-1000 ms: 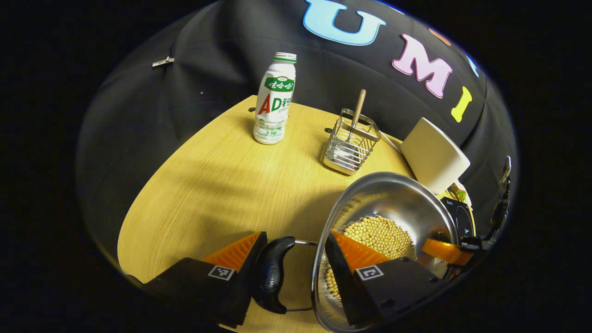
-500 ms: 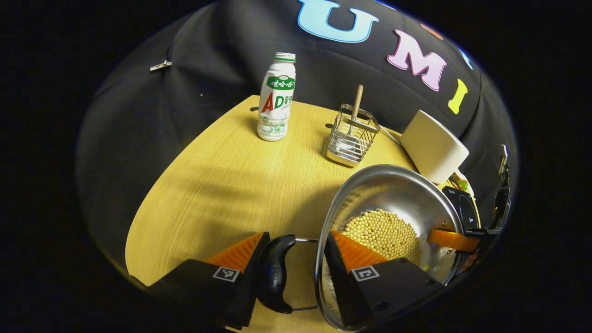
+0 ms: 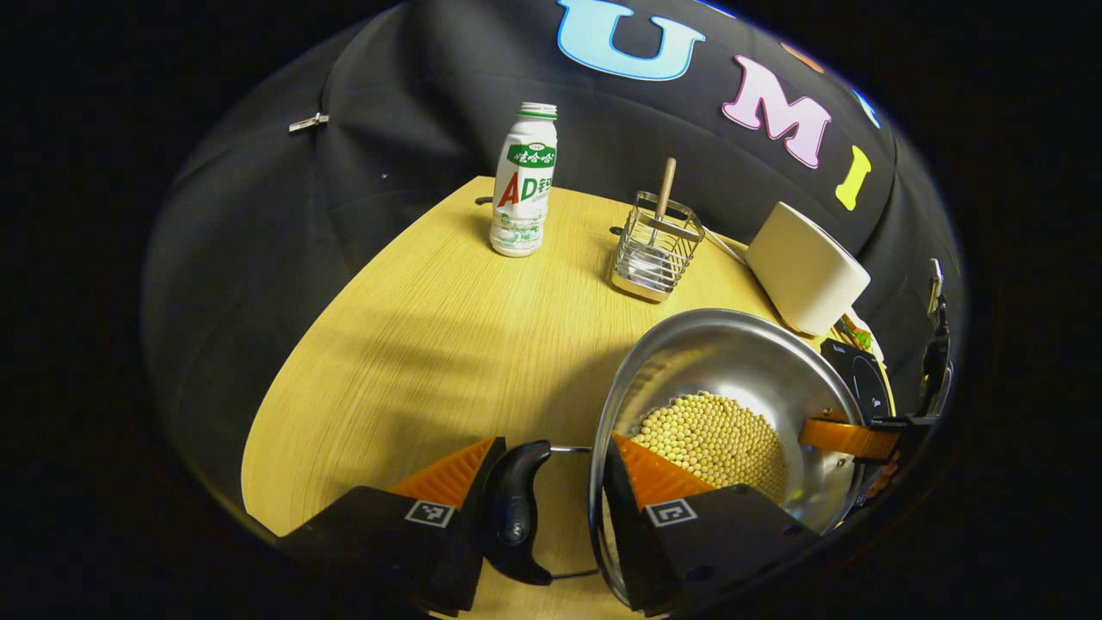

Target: First push the handle of the pot to place it horizontally, then grasp the pot with both hands and set it on the induction cooktop.

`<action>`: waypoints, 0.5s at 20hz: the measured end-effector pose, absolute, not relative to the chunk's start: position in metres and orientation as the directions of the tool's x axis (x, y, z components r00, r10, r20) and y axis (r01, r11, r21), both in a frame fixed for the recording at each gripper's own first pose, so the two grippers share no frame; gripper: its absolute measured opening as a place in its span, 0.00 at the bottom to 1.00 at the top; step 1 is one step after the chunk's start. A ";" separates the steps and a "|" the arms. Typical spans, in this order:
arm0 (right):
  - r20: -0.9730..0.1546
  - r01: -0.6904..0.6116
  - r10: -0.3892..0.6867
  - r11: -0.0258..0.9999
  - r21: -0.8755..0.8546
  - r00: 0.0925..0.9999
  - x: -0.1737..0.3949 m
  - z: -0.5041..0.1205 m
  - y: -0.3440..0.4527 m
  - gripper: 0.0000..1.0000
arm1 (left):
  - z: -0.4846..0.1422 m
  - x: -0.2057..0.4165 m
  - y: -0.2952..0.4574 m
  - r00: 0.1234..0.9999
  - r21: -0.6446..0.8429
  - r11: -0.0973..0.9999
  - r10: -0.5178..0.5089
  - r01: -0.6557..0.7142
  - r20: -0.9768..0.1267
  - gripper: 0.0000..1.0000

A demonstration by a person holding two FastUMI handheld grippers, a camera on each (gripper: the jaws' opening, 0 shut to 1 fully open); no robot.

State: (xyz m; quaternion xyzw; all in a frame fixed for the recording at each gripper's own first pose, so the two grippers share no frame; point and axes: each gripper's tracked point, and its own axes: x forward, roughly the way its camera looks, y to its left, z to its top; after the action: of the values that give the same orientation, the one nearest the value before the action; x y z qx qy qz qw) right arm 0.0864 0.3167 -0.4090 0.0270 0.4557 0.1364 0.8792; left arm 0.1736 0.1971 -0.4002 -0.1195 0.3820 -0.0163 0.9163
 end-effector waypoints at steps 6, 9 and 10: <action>-0.767 -0.241 0.288 0.954 0.178 0.573 0.087 -0.379 0.311 0.59 | -0.378 0.156 0.192 0.721 -0.231 0.971 -0.112 -0.069 -0.684 0.65; -0.756 -0.233 0.290 0.955 0.185 0.586 0.087 -0.360 0.296 0.59 | -0.358 0.154 0.177 0.729 -0.223 0.973 -0.117 -0.051 -0.674 0.65; -0.753 -0.227 0.287 0.956 0.185 0.592 0.088 -0.354 0.288 0.59 | -0.351 0.155 0.170 0.731 -0.222 0.974 -0.123 -0.041 -0.672 0.65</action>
State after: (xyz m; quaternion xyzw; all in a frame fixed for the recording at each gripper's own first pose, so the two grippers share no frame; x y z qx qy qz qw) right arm 0.0880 0.2876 -0.3535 0.0347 0.4281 0.1442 0.8915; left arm 0.1547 0.1697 -0.3513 -0.1115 0.3663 -0.0222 0.9235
